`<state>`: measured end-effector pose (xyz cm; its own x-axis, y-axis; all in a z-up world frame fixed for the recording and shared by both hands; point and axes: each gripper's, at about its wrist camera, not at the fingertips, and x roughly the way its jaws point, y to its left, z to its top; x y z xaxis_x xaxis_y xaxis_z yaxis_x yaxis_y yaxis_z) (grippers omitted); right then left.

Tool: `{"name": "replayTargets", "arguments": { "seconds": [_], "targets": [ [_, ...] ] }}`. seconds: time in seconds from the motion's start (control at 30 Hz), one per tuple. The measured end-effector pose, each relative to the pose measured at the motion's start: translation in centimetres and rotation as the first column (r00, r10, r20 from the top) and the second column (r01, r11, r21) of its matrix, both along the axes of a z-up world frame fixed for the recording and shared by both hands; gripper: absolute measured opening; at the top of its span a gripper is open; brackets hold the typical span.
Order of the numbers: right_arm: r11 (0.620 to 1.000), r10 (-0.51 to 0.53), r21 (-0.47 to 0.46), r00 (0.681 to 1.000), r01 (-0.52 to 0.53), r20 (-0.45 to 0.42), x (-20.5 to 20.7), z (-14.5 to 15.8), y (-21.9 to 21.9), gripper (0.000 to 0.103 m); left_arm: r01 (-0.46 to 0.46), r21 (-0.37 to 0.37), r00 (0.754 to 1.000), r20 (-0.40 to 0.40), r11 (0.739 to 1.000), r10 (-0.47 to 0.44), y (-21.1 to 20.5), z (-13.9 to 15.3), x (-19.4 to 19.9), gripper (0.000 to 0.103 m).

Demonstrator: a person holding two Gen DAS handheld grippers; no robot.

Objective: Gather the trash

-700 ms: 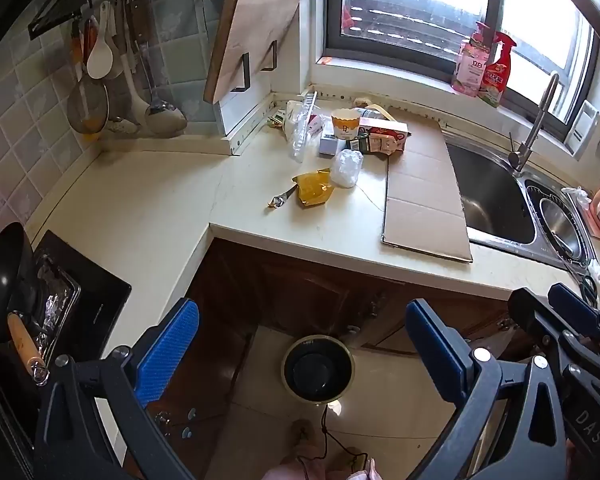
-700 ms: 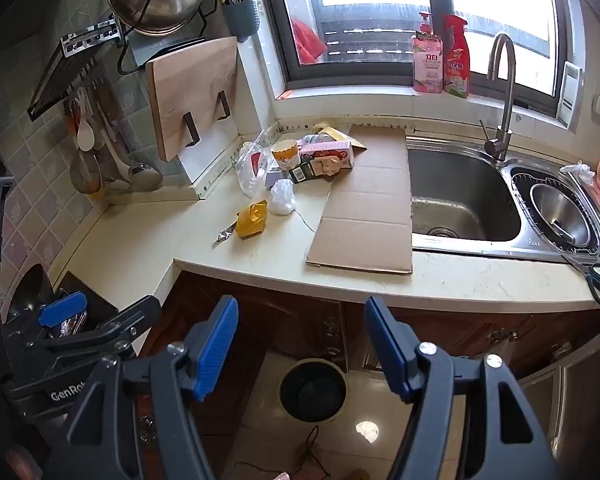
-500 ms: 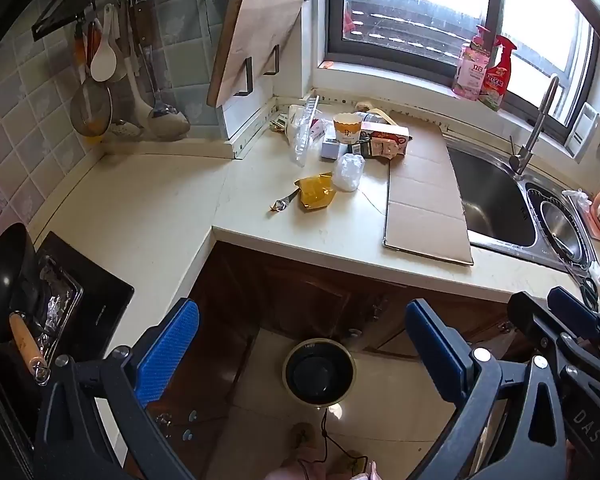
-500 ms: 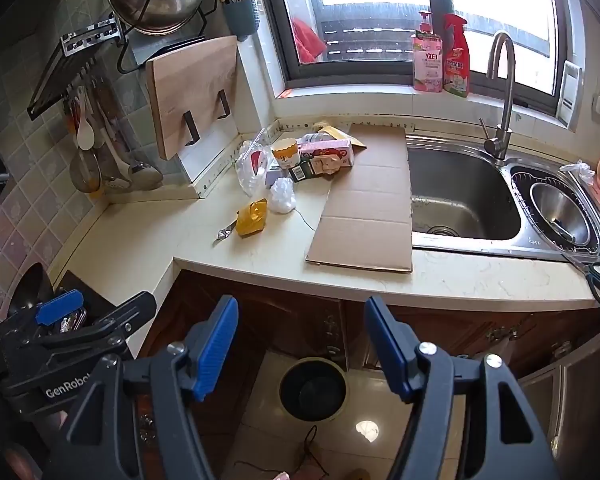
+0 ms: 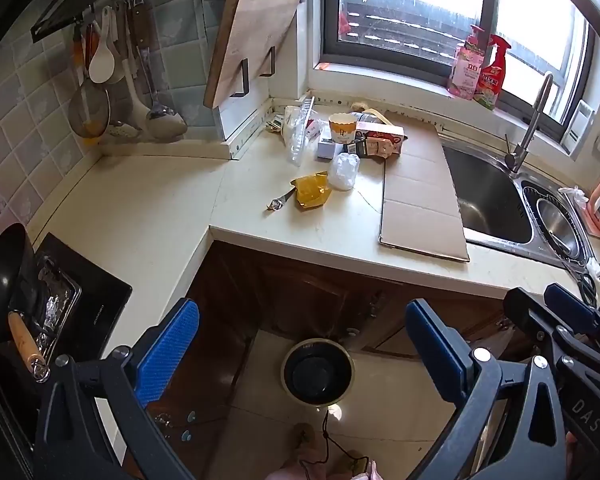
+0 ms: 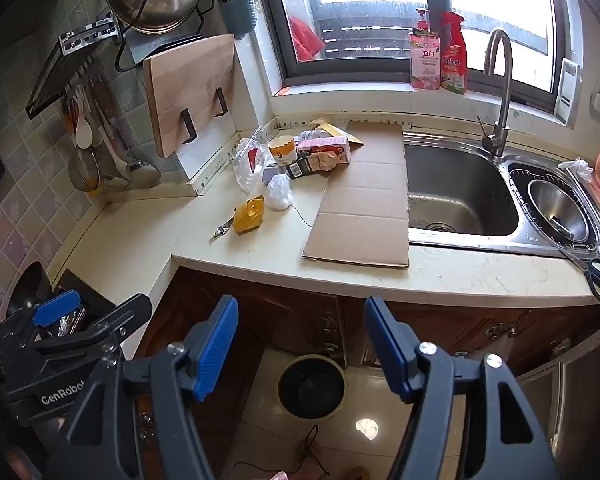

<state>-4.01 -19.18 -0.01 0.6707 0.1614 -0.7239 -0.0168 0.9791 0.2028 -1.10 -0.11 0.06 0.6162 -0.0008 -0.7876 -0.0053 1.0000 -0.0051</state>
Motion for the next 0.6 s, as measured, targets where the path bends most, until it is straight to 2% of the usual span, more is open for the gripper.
{"name": "replayTargets", "arguments": {
  "seconds": [0.6],
  "targets": [
    [1.0, 0.0, 0.0, 1.0, 0.0, 0.002, -0.68, 0.11, -0.32, 0.066, -0.017, -0.004, 1.0, -0.014, 1.0, 0.017, 0.28, 0.1, -0.96, 0.102]
  ]
}}
